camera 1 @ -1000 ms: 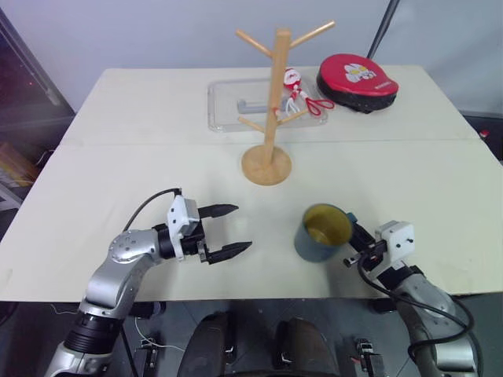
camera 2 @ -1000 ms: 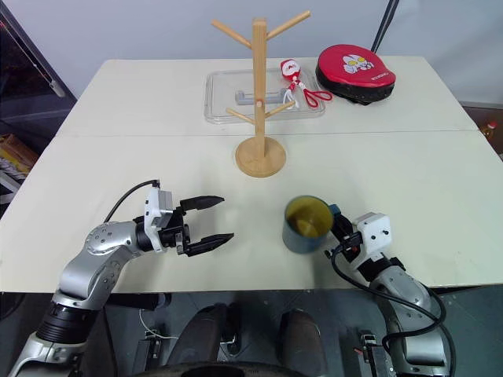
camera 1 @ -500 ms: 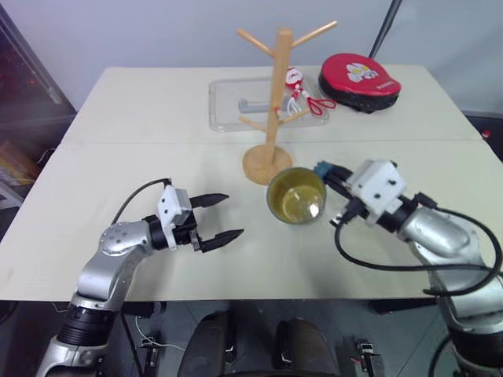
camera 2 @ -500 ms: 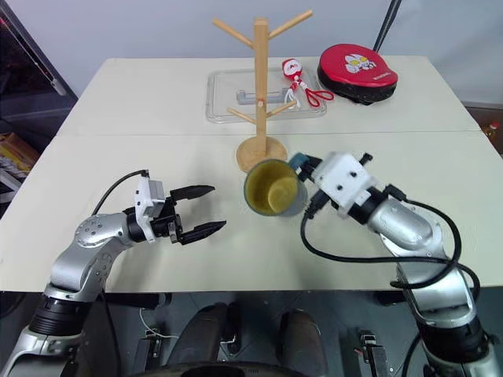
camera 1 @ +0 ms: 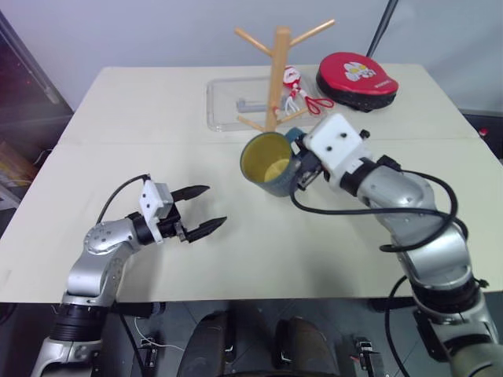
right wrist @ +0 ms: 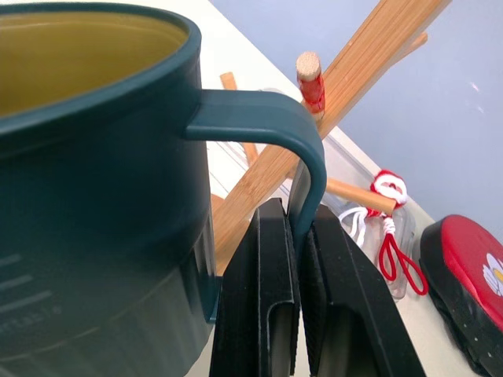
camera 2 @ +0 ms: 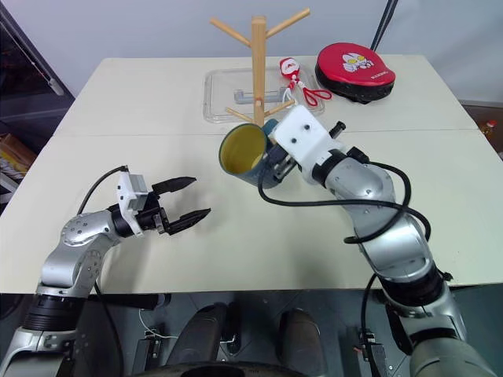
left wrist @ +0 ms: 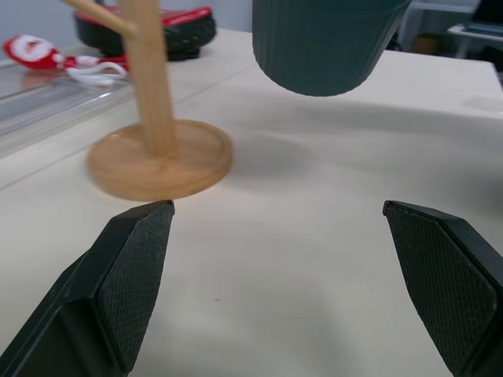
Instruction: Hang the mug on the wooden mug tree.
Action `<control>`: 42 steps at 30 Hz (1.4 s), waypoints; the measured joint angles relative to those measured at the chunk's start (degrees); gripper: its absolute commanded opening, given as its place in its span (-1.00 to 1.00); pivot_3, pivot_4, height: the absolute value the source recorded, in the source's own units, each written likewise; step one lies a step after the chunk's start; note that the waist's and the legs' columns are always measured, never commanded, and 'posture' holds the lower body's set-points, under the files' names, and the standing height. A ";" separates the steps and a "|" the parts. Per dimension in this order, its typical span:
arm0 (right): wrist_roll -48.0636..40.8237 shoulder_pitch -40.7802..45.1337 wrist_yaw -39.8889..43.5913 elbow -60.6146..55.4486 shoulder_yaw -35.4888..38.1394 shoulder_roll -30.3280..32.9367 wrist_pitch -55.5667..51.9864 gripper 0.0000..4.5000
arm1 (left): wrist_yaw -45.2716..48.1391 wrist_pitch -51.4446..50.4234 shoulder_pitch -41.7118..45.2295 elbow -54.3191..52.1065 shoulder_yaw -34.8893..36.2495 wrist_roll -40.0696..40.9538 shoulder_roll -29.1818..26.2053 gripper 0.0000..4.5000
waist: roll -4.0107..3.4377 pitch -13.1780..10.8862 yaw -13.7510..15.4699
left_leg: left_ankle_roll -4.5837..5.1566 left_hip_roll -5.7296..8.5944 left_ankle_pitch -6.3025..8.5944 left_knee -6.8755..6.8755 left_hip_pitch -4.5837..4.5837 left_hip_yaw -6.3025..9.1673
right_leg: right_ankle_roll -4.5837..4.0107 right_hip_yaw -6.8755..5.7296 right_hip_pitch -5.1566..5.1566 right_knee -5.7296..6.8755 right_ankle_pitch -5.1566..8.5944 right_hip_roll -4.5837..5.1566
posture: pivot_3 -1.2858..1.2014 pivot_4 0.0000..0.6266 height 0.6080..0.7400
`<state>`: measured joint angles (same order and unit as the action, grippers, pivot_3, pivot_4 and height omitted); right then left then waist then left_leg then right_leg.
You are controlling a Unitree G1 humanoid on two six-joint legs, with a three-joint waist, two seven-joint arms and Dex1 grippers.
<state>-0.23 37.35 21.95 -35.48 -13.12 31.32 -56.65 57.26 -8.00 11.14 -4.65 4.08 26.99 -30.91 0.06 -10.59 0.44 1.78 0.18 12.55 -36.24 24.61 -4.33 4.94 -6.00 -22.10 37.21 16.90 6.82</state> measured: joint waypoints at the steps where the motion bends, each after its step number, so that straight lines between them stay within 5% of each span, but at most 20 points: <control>1: 0.18 1.57 -0.40 0.71 -0.45 -0.82 -1.38 -0.98 | 0.00 0.01 0.31 0.02 0.26 0.05 -0.07 1.00 | 0.00 0.00 0.01 | 0.00 0.00 0.00 0.00 0.02 0.00 | -0.01 0.00 -0.02 0.02 -0.01 0.00 | 0.03 -0.52 0.99; 11: 1.25 11.12 -2.61 6.76 -2.27 -5.75 -8.56 -0.98 | -1.22 -1.24 2.27 -0.88 1.61 1.70 0.07 1.00 | 0.00 0.00 -0.29 | 0.00 0.01 -0.01 0.00 0.08 -0.08 | 0.00 -0.02 -0.11 0.08 -0.02 -0.03 | 0.03 -0.52 0.99; 38: 2.25 15.85 -4.08 19.64 -3.48 -11.25 -6.26 -0.98 | -5.23 -9.08 7.04 -9.48 2.45 7.50 -0.30 1.00 | 0.00 0.00 -1.36 | -0.16 0.01 -0.12 0.01 0.08 -0.13 | 0.03 -0.03 -0.17 0.18 -0.03 -0.09 | 0.03 -0.52 0.99; 42: 2.49 16.03 -4.15 20.82 -3.48 -11.34 -5.27 -0.31 | -5.48 -9.11 7.04 -9.53 2.45 7.50 -0.30 1.00 | 0.00 0.00 -1.34 | -0.16 0.00 -0.12 0.01 0.08 -0.13 | 0.03 -0.03 -0.17 0.18 -0.03 -0.09 | 0.03 -0.52 0.99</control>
<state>2.26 53.38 17.81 -14.66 -16.60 19.97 -61.92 51.78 -17.11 18.19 -14.18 6.53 34.49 -31.22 0.06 -10.59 -0.90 1.62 0.19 12.43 -36.23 24.69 -4.46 4.96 -6.03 -22.27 37.39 16.87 6.73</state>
